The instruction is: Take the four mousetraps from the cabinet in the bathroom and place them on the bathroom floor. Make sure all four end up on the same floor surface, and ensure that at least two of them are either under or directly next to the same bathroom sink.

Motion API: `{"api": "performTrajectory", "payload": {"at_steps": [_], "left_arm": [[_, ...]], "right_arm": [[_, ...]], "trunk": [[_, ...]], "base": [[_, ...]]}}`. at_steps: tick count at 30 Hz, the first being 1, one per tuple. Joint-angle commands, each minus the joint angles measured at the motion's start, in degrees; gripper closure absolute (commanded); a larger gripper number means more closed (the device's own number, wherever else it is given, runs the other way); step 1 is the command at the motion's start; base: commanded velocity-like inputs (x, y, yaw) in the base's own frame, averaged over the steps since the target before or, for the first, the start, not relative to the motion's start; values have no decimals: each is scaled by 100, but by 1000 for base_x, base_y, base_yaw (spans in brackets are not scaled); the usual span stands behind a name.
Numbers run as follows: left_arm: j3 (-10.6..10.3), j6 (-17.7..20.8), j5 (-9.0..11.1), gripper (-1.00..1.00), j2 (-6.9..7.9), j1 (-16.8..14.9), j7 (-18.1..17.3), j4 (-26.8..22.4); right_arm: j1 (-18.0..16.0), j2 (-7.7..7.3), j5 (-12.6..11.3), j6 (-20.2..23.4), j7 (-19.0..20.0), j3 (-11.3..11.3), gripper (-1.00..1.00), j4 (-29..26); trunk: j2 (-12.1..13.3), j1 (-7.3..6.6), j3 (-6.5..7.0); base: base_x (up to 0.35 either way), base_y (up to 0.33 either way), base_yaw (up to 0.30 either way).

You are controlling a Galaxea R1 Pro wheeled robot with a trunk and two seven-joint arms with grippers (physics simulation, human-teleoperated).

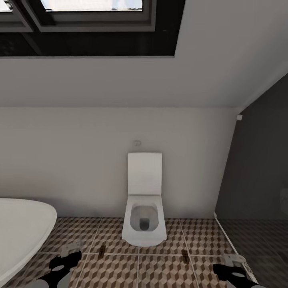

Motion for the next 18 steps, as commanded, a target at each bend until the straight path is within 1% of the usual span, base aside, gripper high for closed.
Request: {"api": "performTrajectory", "payload": {"at_steps": [1, 10, 18], "left_arm": [[35, -2, 28, -100, -1, 32, -16, 6], [39, 315, 28, -100, -2, 334, -84, 6], [39, 419, 33, -100, -4, 608, -301, 6]], "right_arm": [[30, -1, -57, -34, -4, 50, -100, 17], [346, -10, -58, -30, -13, 49, -100, 18], [741, -7, -62, -38, -6, 48, -100, 18]], "trunk": [[37, -23, 12], [398, -220, 174], [719, -396, 317]], "base": [[0, 0, 0], [0, 0, 0], [0, 0, 0]]}}
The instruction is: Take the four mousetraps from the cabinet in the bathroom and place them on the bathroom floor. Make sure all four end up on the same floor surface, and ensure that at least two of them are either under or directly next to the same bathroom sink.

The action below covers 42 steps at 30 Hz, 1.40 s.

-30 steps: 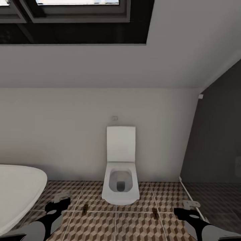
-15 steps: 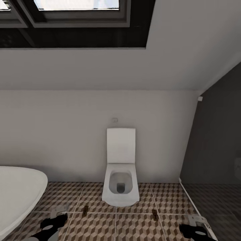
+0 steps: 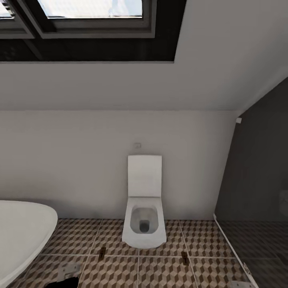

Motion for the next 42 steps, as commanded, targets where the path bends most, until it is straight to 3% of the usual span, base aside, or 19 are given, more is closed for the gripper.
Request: {"api": "performTrajectory", "payload": {"at_steps": [1, 19, 35, 42], "left_arm": [[36, -21, 31, -100, -2, 31, -35, 6], [36, 2, 27, -100, -26, 577, -366, 6], [36, 4, 27, -100, -54, 874, -683, 6], [36, 2, 25, -100, -201, 1083, -743, 6]], "right_arm": [[44, 2, -58, -35, 0, 50, -100, 17], [771, 91, -59, -46, 51, 45, -100, 17], [1300, 107, -54, -95, 114, 45, -100, 21], [1616, 167, -44, -108, 232, 48, -100, 18]], "trunk": [[37, -22, 12], [759, -418, 335], [1401, -769, 622], [1681, -923, 748]], "base": [[0, 0, 0], [0, 0, 0], [0, 0, 0], [0, 0, 0]]}}
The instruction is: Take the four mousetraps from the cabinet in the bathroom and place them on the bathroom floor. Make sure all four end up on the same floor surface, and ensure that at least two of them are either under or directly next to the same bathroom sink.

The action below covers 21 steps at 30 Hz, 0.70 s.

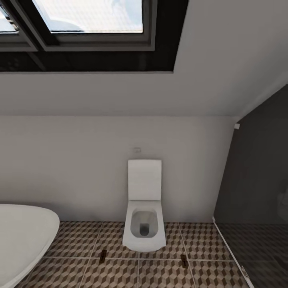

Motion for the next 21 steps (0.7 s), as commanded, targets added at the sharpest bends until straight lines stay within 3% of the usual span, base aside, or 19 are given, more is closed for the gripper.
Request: {"api": "performTrajectory", "payload": {"at_steps": [1, 10, 21], "left_arm": [[37, -19, 22, -100, -37, 29, -9, 7], [37, -27, 16, -100, -255, 312, -21, 7], [37, -43, 14, -100, -322, 446, -17, 7]], "right_arm": [[36, 30, -56, -36, 10, 51, -100, 17], [197, 249, -55, -95, 43, 48, -100, 17], [230, 300, -61, -136, 48, 47, -100, 16]], "trunk": [[-4, 0, -7], [-4, 0, -7], [-4, 0, -7]], "base": [[0, 0, 0], [0, 0, 0], [0, 0, 0]]}}
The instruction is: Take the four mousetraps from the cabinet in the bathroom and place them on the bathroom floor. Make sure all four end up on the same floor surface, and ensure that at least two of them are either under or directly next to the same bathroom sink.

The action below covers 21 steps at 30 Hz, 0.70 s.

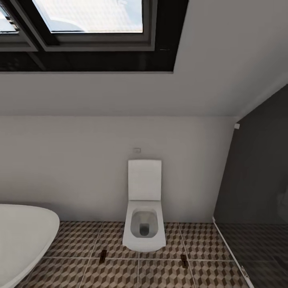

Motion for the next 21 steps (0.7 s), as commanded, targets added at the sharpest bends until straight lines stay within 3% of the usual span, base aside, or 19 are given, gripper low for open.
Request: {"api": "performTrajectory", "payload": {"at_steps": [1, 21], "left_arm": [[35, -21, 22, -100, -3, -2, -5, 5], [9, -53, -47, -100, 96, 11, 57, -41]], "right_arm": [[-7, 3, -60, -35, -3, 49, -100, 18], [-4, 31, -87, -15, -71, 31, -100, 11]], "trunk": [[-6, 1, -8], [-6, 1, -8]], "base": [[0, 0, 0], [0, 0, 0]]}}
